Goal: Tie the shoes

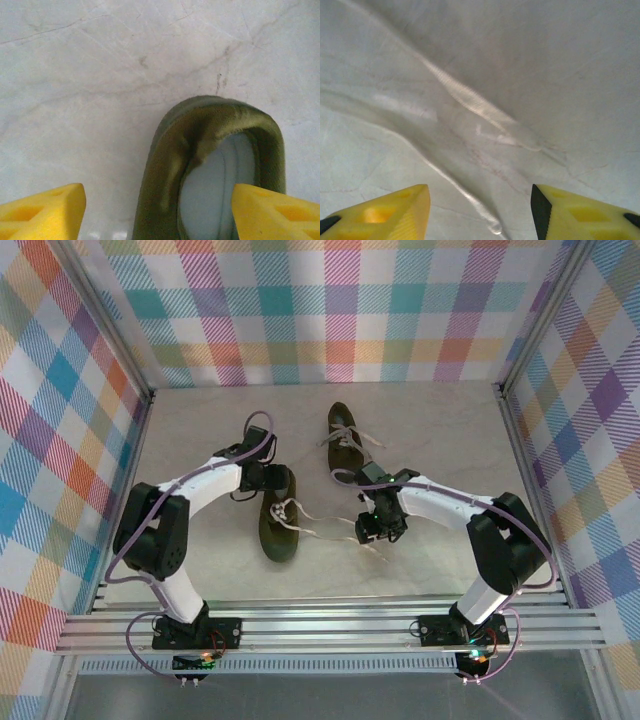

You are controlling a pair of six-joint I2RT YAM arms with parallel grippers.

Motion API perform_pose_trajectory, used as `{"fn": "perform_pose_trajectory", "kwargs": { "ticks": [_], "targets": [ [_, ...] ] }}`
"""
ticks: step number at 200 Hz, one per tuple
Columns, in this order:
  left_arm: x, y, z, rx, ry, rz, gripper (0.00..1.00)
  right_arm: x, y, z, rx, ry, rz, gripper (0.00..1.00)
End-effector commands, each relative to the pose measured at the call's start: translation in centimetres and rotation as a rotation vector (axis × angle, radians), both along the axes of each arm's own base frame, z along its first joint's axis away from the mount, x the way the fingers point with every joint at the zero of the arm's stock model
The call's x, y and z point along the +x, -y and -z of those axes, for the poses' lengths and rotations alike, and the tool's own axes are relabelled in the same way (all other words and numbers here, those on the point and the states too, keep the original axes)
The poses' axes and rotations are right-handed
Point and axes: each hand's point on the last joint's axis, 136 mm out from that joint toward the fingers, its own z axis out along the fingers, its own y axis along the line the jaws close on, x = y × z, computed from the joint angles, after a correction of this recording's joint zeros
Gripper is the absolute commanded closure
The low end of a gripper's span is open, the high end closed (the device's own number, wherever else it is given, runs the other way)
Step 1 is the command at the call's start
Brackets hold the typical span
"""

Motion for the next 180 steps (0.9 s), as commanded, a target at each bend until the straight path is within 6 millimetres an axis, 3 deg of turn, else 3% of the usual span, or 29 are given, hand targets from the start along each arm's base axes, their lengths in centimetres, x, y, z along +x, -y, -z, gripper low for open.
{"fn": "perform_pose_trajectory", "kwargs": {
  "ticks": [1,33,81,98,122,136,149,166,180],
  "targets": [
    [0.0,-0.8,-3.5,-0.031,0.093,-0.044,0.23,-1.6,-0.6,0.3,-0.008,-0.053,-0.048,0.42],
    [-0.8,-1.2,-5.5,-0.051,0.136,-0.060,0.22,-1.9,-0.4,1.4,-0.060,-0.060,-0.054,0.42],
    [-2.2,-2.0,-6.9,-0.069,0.167,-0.089,0.22,-2.0,0.6,3.0,-0.137,-0.078,-0.038,0.44],
    [-2.7,-2.2,-7.4,-0.085,0.183,-0.111,0.22,-2.4,0.7,3.6,-0.154,-0.098,-0.040,0.52],
    [-3.6,-2.9,-8.1,-0.106,0.213,-0.154,0.22,-2.8,0.2,3.5,-0.145,-0.089,-0.060,0.75],
    [-4.4,-3.2,-8.9,-0.137,0.238,-0.173,0.20,-2.6,-1.5,2.2,-0.069,-0.055,-0.091,0.88],
    [-5.1,-3.2,-9.9,-0.171,0.264,-0.177,0.20,-2.3,-3.7,-0.2,0.060,-0.001,-0.124,0.98],
    [-6.2,-3.0,-11.7,-0.229,0.321,-0.150,0.19,-1.9,-6.8,-5.3,0.259,0.114,-0.203,1.00],
    [-7.0,-2.6,-13.6,-0.274,0.392,-0.101,0.16,-0.9,-8.0,-10.6,0.386,0.260,-0.221,1.00]
  ]
}}
